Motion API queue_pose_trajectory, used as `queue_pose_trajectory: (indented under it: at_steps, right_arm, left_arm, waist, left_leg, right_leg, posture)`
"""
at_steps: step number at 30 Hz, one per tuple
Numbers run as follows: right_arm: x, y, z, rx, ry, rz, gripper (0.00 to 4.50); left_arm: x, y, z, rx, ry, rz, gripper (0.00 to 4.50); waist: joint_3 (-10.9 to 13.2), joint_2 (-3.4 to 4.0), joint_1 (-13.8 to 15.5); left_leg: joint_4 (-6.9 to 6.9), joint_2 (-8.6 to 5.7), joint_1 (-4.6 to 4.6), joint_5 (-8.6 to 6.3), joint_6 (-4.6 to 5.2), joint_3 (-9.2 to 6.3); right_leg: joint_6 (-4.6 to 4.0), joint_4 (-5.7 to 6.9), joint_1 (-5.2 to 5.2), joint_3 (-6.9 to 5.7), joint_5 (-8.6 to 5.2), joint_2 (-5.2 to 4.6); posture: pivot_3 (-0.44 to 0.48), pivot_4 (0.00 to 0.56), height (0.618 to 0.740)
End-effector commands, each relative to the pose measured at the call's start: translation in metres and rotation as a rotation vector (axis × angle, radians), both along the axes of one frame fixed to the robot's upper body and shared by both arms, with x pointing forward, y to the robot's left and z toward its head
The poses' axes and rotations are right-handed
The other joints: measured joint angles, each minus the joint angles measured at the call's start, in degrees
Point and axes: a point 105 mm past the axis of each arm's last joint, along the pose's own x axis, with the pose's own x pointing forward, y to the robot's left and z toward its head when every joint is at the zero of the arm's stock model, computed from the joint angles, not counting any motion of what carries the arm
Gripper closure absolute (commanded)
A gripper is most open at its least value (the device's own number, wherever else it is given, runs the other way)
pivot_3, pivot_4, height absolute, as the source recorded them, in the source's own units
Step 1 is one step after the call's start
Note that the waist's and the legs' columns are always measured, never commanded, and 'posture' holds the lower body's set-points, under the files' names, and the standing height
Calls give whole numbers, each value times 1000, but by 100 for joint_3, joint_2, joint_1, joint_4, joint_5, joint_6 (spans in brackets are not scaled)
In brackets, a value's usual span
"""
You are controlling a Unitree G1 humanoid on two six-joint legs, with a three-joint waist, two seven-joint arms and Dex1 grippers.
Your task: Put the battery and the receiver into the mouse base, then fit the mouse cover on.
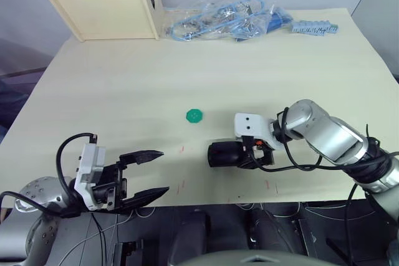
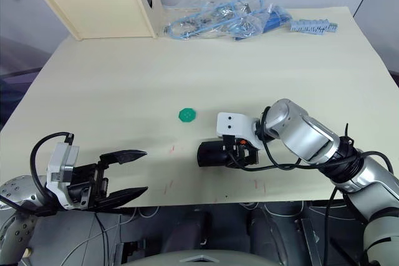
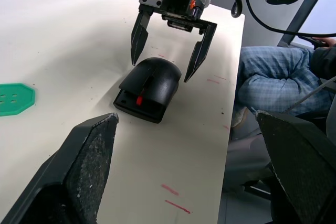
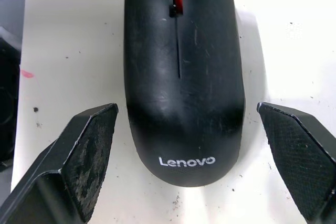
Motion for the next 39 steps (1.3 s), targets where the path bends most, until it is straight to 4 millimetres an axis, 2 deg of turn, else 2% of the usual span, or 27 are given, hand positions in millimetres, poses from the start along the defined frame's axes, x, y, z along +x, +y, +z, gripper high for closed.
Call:
queue_pose_trajectory:
  at_steps: [1,10,15,18,23,28,32,39]
  right_arm:
    - [-1,5,18,51,-50,26,28]
    - [-9,5,27,121,-76,69,28]
    - [-19,-2,38,366,-119,63,28]
    - [-22,-9,38,422,-190,58,28]
    - [-33,-18,36,595,-177,26,28]
    - [-33,-23,24,684,-72,-6,28]
    - [-27,-26,1,669,-49,-38,28]
    - [-17,-29,-10,655,-59,-33,28]
  left_arm:
    - [-1,-2,5,-2,-30,-10,0]
    - [1,-1,5,-1,-30,-11,0]
    - [1,-2,6,-3,-33,-12,0]
    - [1,-1,7,-4,-34,-12,0]
    - [2,-2,8,-3,-34,-15,0]
    - [4,-4,8,-5,-34,-24,0]
    - [6,-5,10,-5,-36,-32,0]
    - [6,-4,11,3,-38,-35,0]
  waist:
    - [0,0,0]
    - [0,0,5]
    - [-3,-5,35]
    - [-2,-4,17]
    - [-3,-6,3]
    - [-3,-5,6]
    - [-2,-4,5]
    - [-2,-4,1]
  left_leg:
    - [0,0,0,0,0,0]
    - [0,0,0,0,0,0]
    - [0,0,-2,0,0,-4]
    - [1,-1,-3,0,0,-1]
    - [1,2,7,0,0,2]
    - [3,2,7,0,0,4]
    - [3,2,11,0,0,5]
    - [3,1,12,0,0,8]
  right_leg:
    - [0,0,0,0,0,0]
    - [0,1,-1,0,0,0]
    - [0,-1,4,-5,0,-1]
    - [2,0,4,0,1,-2]
    - [0,8,7,2,-1,6]
    - [1,10,7,7,0,5]
    - [0,14,7,8,-1,7]
    - [0,20,6,11,-1,7]
  posture:
    - [0,150,740]
    - [0,150,740]
    - [0,150,740]
    - [0,150,740]
    - [0,150,740]
    - [0,150,740]
    - [0,150,740]
    - [0,150,740]
